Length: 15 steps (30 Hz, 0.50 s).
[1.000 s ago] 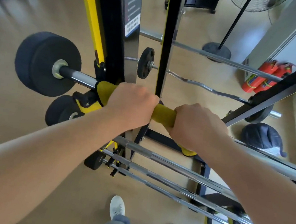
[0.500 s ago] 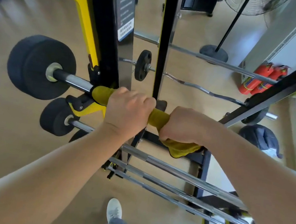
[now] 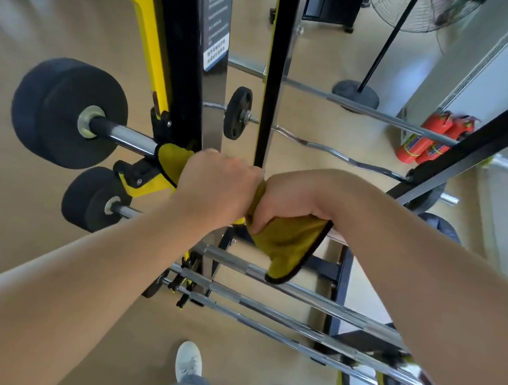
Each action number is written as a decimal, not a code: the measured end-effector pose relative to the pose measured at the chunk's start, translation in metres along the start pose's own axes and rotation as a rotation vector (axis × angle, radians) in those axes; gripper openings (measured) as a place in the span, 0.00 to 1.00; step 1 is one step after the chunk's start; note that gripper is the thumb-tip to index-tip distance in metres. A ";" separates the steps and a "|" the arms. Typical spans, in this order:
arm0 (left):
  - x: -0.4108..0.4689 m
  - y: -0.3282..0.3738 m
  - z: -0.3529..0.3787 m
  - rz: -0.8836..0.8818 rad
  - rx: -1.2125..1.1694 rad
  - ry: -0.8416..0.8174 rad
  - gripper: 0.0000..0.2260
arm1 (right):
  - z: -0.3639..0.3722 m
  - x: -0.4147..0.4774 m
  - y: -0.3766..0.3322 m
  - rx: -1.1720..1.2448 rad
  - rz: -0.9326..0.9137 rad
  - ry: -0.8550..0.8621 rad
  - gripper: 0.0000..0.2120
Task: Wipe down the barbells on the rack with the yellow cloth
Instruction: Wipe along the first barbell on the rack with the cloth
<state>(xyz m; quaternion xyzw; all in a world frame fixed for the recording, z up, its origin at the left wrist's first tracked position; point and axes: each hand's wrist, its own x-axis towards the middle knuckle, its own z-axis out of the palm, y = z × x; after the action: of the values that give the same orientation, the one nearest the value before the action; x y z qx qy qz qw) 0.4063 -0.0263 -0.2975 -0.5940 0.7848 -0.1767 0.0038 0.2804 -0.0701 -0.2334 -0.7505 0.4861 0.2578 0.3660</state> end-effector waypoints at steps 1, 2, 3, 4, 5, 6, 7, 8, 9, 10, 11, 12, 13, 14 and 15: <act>0.000 -0.002 -0.002 0.003 0.000 0.006 0.14 | 0.000 0.002 0.000 -0.022 -0.017 0.000 0.10; 0.000 -0.003 -0.004 0.004 -0.005 0.009 0.14 | 0.005 0.003 -0.001 -0.086 -0.011 0.065 0.08; 0.000 -0.004 -0.004 0.013 -0.018 0.008 0.14 | 0.013 0.005 0.000 -0.142 0.020 0.204 0.07; 0.001 -0.004 -0.005 0.028 -0.038 0.005 0.14 | 0.025 0.004 0.000 -0.189 0.062 0.388 0.07; 0.001 -0.005 -0.005 0.044 -0.061 -0.004 0.13 | 0.039 0.004 0.002 -0.261 0.077 0.592 0.07; 0.001 -0.006 -0.007 0.051 -0.080 -0.016 0.14 | 0.053 0.002 0.003 -0.369 0.040 0.779 0.06; 0.002 -0.007 -0.009 0.046 -0.088 -0.026 0.15 | 0.064 0.001 0.004 -0.467 -0.004 0.901 0.06; 0.003 -0.007 -0.009 0.033 -0.086 -0.029 0.17 | 0.067 0.001 0.005 -0.512 -0.040 0.976 0.05; 0.003 -0.007 -0.008 0.017 -0.083 -0.019 0.17 | 0.063 0.001 0.005 -0.525 -0.044 0.989 0.05; 0.003 -0.006 -0.005 0.003 -0.076 -0.007 0.16 | 0.057 0.002 0.004 -0.479 -0.032 0.941 0.05; 0.001 -0.004 -0.002 -0.013 -0.076 0.003 0.15 | 0.053 0.003 0.003 -0.394 -0.001 0.834 0.05; -0.001 -0.001 0.002 -0.035 -0.081 0.014 0.13 | 0.046 0.006 0.003 -0.335 0.024 0.710 0.04; -0.002 0.000 0.005 -0.057 -0.078 0.032 0.13 | 0.035 0.007 0.002 -0.291 0.020 0.575 0.03; -0.002 0.001 0.007 -0.077 -0.071 0.045 0.13 | 0.024 0.008 0.001 -0.239 0.004 0.404 0.07; -0.003 0.001 0.008 -0.086 -0.069 0.055 0.14 | 0.014 0.007 0.000 -0.170 -0.016 0.231 0.09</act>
<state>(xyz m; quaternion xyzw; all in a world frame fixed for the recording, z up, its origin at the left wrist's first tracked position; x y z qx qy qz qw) 0.4074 -0.0254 -0.3058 -0.6221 0.7638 -0.1657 -0.0458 0.2822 -0.0628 -0.2465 -0.8072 0.4955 0.2069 0.2450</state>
